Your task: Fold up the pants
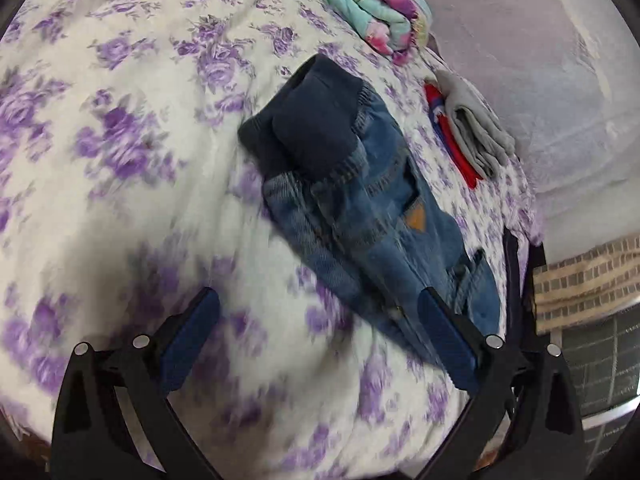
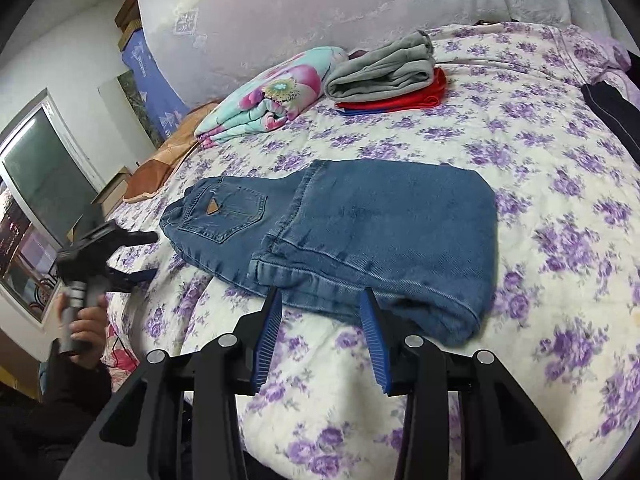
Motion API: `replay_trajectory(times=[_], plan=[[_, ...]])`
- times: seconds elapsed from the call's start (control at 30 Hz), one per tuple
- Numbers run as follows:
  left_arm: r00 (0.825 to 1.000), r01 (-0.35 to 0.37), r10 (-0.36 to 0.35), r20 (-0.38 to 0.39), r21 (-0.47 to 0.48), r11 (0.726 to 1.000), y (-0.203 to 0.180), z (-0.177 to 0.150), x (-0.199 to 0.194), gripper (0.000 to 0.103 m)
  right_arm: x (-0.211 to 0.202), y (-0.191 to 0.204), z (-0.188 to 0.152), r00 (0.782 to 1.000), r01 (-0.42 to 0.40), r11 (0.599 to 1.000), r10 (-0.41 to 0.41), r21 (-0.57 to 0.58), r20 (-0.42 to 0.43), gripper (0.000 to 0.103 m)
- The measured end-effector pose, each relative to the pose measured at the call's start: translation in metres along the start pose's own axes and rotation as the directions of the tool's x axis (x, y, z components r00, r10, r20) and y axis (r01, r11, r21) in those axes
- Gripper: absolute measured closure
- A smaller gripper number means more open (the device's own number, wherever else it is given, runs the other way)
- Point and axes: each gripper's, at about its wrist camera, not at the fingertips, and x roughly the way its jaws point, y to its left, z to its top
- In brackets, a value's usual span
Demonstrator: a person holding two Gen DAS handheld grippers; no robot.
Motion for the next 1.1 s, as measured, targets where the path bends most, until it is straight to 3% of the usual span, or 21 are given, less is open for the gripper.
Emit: replay_trajectory(times=[0.1,0.17,0.27,0.3,0.33,0.37,0.43,0.5,0.67,0.83,0.93,1.0,1.1], plan=[[0.999,0.029,-0.029,0.036,0.002,1.0,-0.008,0.017,0.01,0.006,-0.003,-0.008,-0.007,1.0,0.014,0.999,-0.014,0.03,-0.002,0.062],[0.997,0.072,-0.072,0.013,-0.007,0.997,-0.015,0.035,0.028,0.006,-0.003,-0.011,-0.01,1.0,0.02,0.999,-0.019,0.044,-0.006,0.062],[0.998,0.056,-0.056,0.003,-0.001,0.998,-0.026,0.049,0.042,0.01,-0.004,-0.011,-0.014,0.999,0.032,0.998,-0.032,0.052,-0.011,0.062],[0.997,0.074,-0.075,0.003,0.013,0.997,-0.031,0.05,0.041,0.03,-0.004,-0.011,-0.015,0.999,0.039,0.998,-0.038,0.051,-0.013,0.062],[0.997,0.08,-0.08,0.007,0.04,0.996,-0.037,0.048,0.039,0.042,-0.004,-0.01,-0.015,0.999,0.046,0.998,-0.045,0.049,-0.017,0.062],[0.999,0.045,-0.047,0.028,0.074,0.996,-0.042,0.046,0.034,0.057,-0.003,-0.01,-0.014,0.998,0.056,0.997,-0.055,0.047,-0.024,0.062],[0.998,0.013,-0.021,0.052,0.145,0.989,-0.05,0.042,0.03,0.062,0.002,-0.007,-0.008,0.996,0.081,0.996,-0.079,0.038,-0.05,0.062],[0.997,-0.024,0.012,0.07,0.184,0.983,-0.049,0.039,0.029,0.064,0.012,0.003,0.007,0.994,0.067,0.998,-0.066,0.019,-0.085,0.061],[0.988,-0.078,0.039,0.151,0.258,0.963,-0.054,0.028,0.024,0.065,0.051,0.049,0.06,0.983,-0.112,0.992,0.101,-0.062,-0.153,0.059],[0.978,-0.094,0.029,0.208,0.307,0.947,-0.061,0.022,0.014,0.066,0.148,0.092,0.106,0.958,-0.073,0.989,0.035,-0.126,-0.284,0.059],[0.978,-0.106,0.04,0.206,0.318,0.942,-0.062,0.022,0.015,0.066,0.19,0.097,0.106,0.935,-0.024,0.992,-0.021,-0.123,-0.354,0.069],[0.983,-0.107,0.054,0.177,0.304,0.947,-0.057,0.027,0.022,0.065,0.214,0.096,0.096,0.914,-0.015,0.994,-0.031,-0.11,-0.405,0.068],[0.99,-0.082,0.049,0.13,0.265,0.961,-0.046,0.035,0.032,0.065,0.217,0.103,0.094,0.92,0.005,0.99,-0.06,-0.143,-0.387,0.067]])
